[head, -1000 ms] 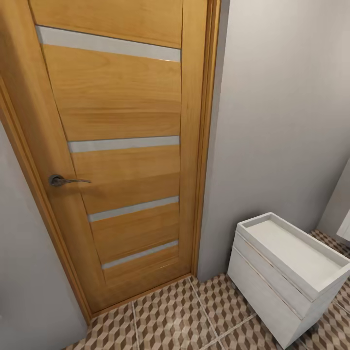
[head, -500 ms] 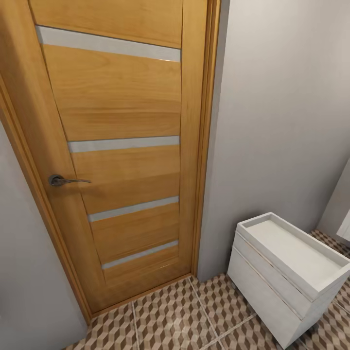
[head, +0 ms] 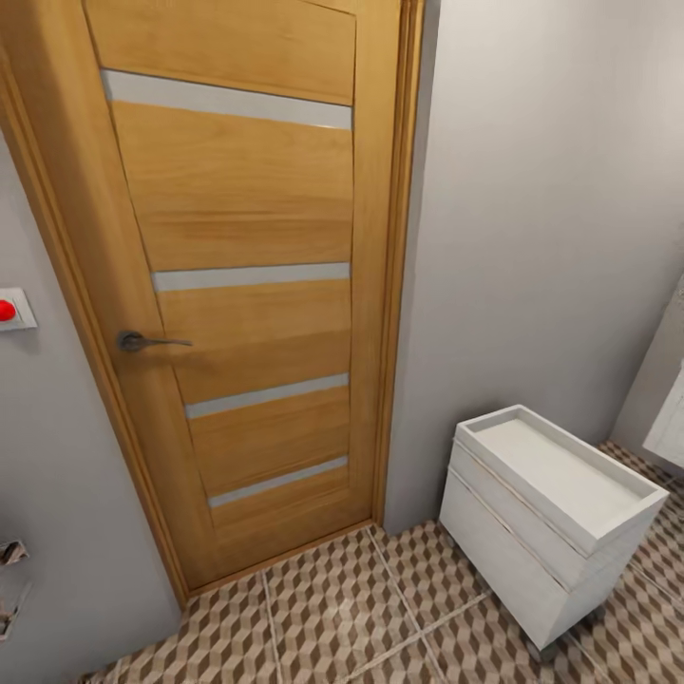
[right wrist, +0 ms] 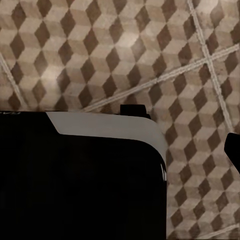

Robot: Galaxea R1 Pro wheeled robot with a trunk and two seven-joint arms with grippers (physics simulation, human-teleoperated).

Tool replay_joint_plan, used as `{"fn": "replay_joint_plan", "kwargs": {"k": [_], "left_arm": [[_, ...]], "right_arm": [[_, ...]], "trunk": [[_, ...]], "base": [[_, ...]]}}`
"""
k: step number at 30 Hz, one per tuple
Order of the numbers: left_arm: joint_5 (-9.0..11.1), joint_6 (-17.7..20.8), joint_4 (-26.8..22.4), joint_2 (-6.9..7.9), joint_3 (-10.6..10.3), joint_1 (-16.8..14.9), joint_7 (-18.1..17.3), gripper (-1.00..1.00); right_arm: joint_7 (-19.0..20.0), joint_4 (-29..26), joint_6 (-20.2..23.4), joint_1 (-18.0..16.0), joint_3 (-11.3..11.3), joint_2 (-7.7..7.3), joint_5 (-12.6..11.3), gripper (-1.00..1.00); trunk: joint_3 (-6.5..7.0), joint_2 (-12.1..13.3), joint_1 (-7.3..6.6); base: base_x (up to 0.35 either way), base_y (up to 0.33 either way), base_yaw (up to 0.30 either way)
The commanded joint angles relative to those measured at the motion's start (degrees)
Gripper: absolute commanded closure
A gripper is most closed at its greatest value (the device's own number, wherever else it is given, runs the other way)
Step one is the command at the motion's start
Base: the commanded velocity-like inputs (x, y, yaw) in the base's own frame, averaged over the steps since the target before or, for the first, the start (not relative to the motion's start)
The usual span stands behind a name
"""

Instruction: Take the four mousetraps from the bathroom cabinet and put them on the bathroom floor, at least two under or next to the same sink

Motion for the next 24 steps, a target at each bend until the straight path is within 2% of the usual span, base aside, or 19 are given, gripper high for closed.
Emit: {"fn": "replay_joint_plan", "kwargs": {"k": [1,8,24], "left_arm": [[0.04,-0.03,-0.1,0.0,0.03,0.03,-0.03,-1.0],[0.04,-0.03,-0.11,0.0,0.04,0.03,-0.03,-1.0],[0.04,-0.03,-0.11,0.0,0.11,0.03,-0.03,-1.0]], "right_arm": [[-0.01,0.05,-0.21,-0.03,0.01,0.0,0.01,-1.0],[-0.09,0.05,-0.45,-0.03,0.02,0.15,0.02,-1.0],[-0.1,0.12,-0.53,-0.03,0.02,0.21,0.02,-1.0]], "trunk": [[-0.05,-0.03,-0.03],[-0.05,-0.03,-0.03],[-0.05,-0.03,-0.03]], "base": [[-0.25,0.0,0.0],[-0.088,0.0,0.042],[-0.003,0.0,0.271]]}}
